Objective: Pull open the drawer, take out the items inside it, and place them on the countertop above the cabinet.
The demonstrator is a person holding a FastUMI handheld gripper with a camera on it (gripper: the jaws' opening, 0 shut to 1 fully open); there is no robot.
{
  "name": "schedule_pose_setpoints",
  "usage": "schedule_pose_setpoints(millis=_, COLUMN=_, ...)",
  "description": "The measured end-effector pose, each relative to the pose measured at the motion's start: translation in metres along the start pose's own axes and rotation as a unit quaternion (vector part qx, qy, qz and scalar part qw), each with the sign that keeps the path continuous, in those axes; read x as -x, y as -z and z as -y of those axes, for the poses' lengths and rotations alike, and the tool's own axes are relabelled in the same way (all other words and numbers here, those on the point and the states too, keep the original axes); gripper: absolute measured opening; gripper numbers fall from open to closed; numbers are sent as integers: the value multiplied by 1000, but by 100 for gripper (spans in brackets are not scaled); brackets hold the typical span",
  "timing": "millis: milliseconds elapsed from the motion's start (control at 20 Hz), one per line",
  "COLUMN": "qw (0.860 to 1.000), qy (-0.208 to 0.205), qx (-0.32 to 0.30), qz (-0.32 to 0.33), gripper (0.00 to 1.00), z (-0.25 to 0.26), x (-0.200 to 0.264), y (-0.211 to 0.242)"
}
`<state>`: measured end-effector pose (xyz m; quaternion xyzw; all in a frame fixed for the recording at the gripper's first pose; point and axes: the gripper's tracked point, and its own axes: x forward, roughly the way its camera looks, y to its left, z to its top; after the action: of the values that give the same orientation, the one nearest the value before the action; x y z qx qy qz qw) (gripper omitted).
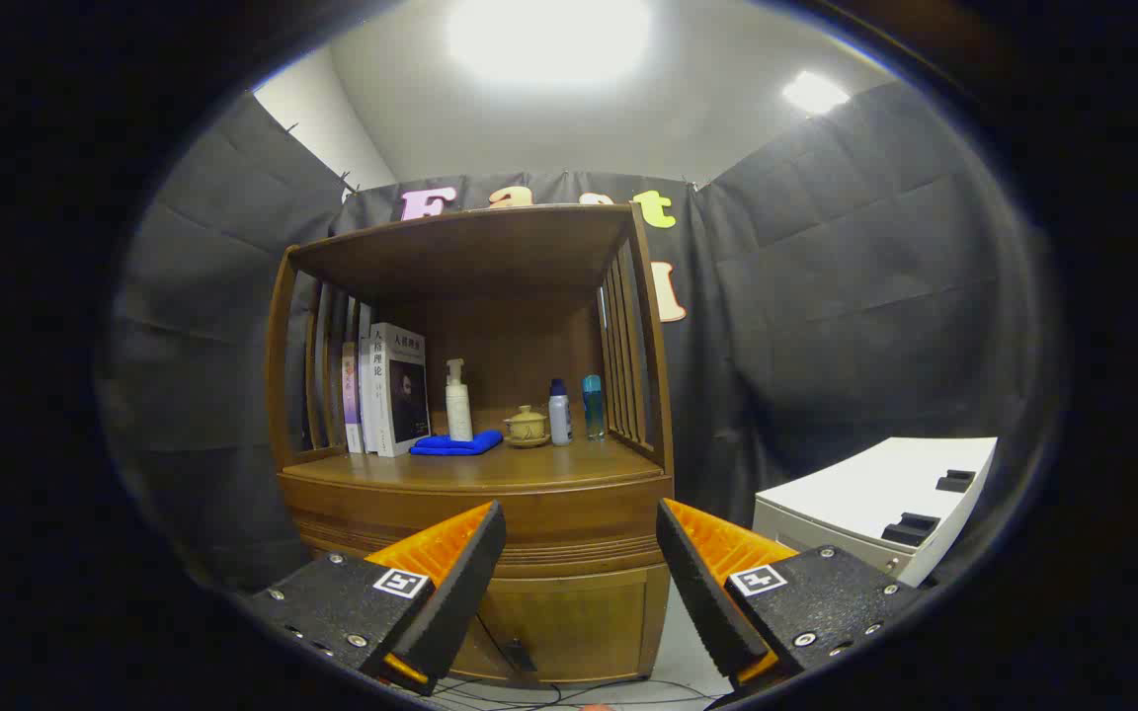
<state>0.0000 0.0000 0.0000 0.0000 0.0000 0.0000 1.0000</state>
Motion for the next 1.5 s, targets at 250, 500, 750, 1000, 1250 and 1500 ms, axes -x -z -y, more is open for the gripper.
schedule_pose_setpoints(millis=250, qw=1000, qy=-8, qx=16, qz=-9, gripper=95, z=-5, x=1, y=9)
schedule_pose_setpoints(millis=500, qw=1000, qy=-15, qx=11, qz=-23, gripper=95, z=-7, x=5, y=23)
schedule_pose_setpoints(millis=750, qw=999, qy=-25, qx=13, qz=-38, gripper=95, z=-13, x=7, y=36)
schedule_pose_setpoints(millis=1000, qw=998, qy=-38, qx=-6, qz=-40, gripper=95, z=-22, x=5, y=39)
schedule_pose_setpoints(millis=1250, qw=997, qy=-60, qx=-20, qz=-33, gripper=95, z=-40, x=-10, y=38)
schedule_pose_setpoints(millis=1500, qw=996, qy=-72, qx=-43, qz=-32, gripper=95, z=-55, x=-38, y=40)
